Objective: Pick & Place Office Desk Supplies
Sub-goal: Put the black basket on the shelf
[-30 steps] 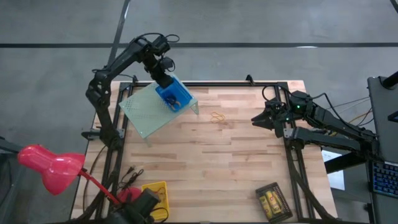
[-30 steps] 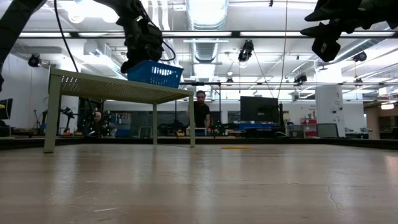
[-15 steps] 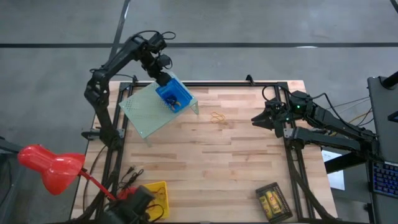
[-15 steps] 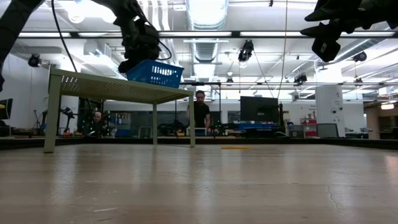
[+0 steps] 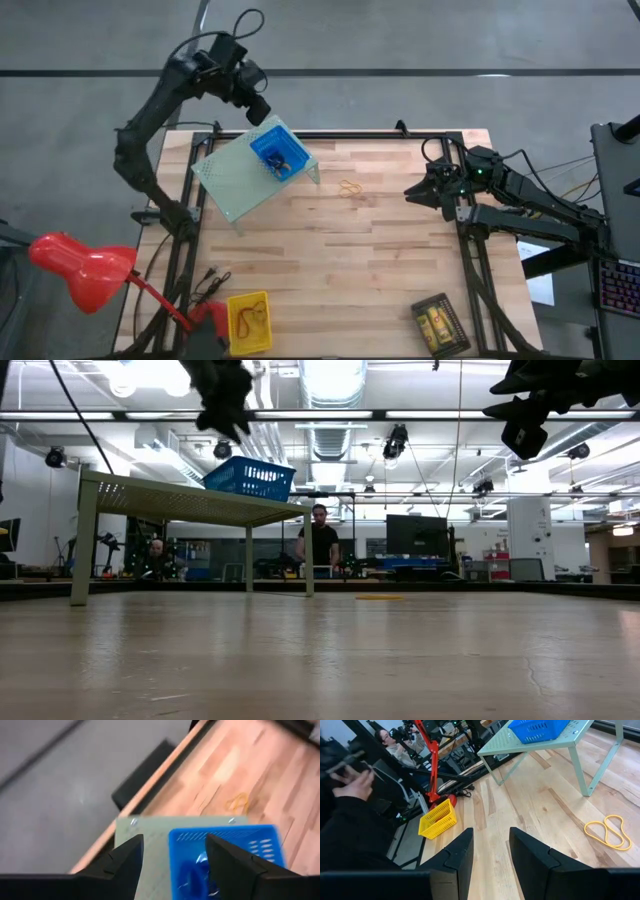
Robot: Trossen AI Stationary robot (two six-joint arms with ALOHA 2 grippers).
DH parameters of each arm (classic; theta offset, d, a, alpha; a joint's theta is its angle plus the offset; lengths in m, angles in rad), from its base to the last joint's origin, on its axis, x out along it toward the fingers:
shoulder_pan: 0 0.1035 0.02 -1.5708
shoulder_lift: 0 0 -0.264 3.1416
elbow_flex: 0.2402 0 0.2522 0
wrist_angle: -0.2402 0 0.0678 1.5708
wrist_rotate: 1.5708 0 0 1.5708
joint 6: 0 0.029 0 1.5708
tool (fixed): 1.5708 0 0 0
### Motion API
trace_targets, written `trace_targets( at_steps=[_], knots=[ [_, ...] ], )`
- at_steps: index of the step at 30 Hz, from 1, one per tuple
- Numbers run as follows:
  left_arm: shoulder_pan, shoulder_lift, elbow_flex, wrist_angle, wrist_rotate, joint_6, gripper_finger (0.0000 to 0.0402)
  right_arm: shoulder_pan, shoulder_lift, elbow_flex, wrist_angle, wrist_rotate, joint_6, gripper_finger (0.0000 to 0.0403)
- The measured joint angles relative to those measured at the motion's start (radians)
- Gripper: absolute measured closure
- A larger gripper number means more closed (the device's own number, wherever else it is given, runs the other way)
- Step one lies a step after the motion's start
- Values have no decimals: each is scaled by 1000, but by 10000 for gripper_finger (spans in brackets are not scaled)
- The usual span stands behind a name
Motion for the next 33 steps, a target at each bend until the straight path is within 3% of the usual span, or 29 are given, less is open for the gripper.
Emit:
trace_targets(
  at_steps=[10,21,25,33],
  knots=[
    [-335,-114,0,151,-210,10,183,0,0,0,0,0,0,280],
    [-649,-140,-25,82,-283,11,183,0,0,0,0,0,0,280],
    [-711,-231,-161,199,-328,-13,183,0,0,0,0,0,0,280],
    [-810,-616,-646,591,-331,-43,183,0,0,0,0,0,0,280]
  ],
)
